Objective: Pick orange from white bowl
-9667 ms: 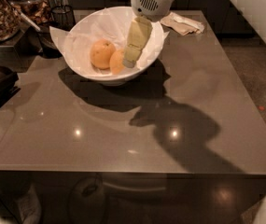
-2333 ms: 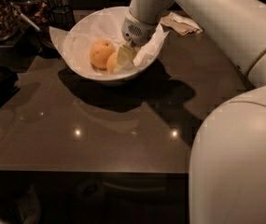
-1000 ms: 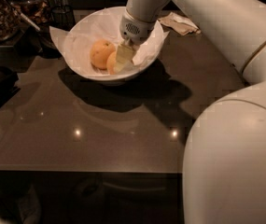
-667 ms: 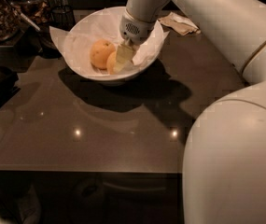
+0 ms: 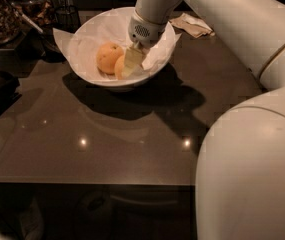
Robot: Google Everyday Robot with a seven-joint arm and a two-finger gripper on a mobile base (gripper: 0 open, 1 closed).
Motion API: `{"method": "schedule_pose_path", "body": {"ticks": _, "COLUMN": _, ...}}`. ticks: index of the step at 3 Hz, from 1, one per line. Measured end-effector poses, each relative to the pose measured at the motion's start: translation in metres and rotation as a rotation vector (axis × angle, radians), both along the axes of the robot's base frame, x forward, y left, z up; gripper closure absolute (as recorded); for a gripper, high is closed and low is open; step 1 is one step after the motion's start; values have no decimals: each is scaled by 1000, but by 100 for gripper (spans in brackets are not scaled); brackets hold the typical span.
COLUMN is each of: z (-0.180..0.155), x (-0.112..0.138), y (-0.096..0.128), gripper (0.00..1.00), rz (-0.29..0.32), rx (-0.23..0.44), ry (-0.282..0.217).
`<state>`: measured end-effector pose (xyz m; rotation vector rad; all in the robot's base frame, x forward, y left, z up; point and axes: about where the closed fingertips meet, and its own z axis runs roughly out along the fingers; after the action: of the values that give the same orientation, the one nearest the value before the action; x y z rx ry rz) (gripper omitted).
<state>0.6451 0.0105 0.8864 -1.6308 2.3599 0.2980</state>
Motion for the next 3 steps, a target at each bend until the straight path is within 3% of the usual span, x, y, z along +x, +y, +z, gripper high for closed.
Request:
{"method": "schedule_pose_path", "body": {"ticks": 1, "z": 0, "x": 0, "y": 0, "gripper": 0, "rz": 0, "rx": 0, "ry": 0}}
{"method": "schedule_pose_path", "body": {"ticks": 3, "z": 6, "x": -5, "y": 2, "gripper": 0, "rz": -31, "rx": -10, "ry": -25}}
